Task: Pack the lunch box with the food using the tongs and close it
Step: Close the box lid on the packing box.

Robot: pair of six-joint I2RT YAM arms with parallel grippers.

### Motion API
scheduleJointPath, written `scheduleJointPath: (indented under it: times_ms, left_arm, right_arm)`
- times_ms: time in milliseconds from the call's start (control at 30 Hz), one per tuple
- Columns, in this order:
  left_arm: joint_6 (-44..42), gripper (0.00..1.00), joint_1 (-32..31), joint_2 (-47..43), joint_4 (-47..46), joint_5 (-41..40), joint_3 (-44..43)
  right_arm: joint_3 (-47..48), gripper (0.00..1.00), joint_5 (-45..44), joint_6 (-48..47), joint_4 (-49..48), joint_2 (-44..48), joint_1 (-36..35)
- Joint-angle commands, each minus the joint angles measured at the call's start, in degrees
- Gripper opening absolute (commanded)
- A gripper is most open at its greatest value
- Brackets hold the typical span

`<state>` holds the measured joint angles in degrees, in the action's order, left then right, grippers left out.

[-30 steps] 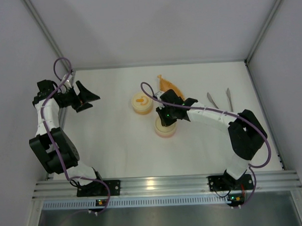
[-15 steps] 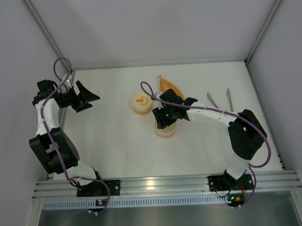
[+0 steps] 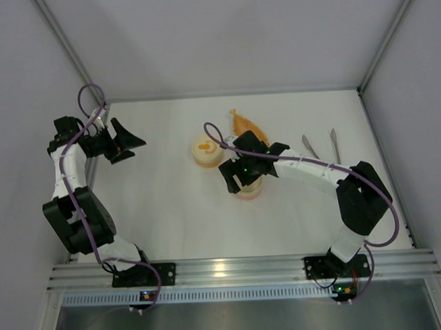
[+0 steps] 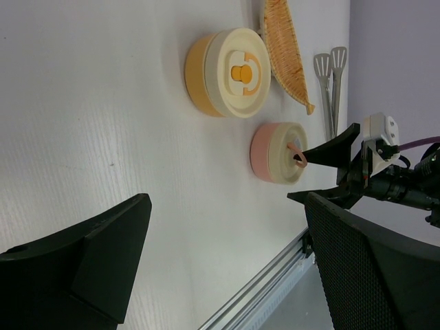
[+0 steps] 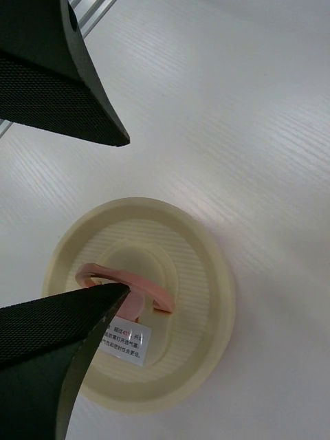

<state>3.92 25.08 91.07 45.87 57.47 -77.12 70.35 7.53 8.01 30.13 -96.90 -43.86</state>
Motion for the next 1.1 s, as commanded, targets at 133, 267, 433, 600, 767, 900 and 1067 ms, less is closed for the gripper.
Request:
scheduleJointPath:
  times_ms: [133,267,433,600,767,900,1067]
  left_arm:
    - [-0.1,0.98,0.3,-2.6,-3.0,0.5,0.7]
    - [0.1,0.98,0.3,-2.6,-3.0,0.6,0.6]
    - [-0.2,0.98,0.3,-2.7,-2.7,0.4,0.6]
    - [-0.1,0.98,0.3,-2.7,-2.7,0.6,0.6]
    - [-0.2,0.98,0.3,-2.6,-2.8,0.5,0.6]
    - [0.1,0.98,0.3,-2.6,-3.1,0.7,0.7]
    - [0.1,0.98,0.3,-2.6,-3.2,0.8,0.7]
  right_arm:
    - [1.5,0.84,-0.5,-4.2,7.5,3.7,0.2]
    - [0.8,0.96,3.9,-6.5,7.8,3.9,0.7]
    - [0.7,0.99,10.1,-7.5,8.4,2.2,4.1]
    - [1.0,0.99,17.2,-9.7,8.8,0.9,7.2]
    - [-0.2,0.99,20.9,-10.6,7.1,1.8,10.2]
    - [-0.7,0.97,23.9,-11.3,5.5,2.5,12.7]
    - [-1.0,0.89,30.2,-11.2,3.3,4.3,17.0]
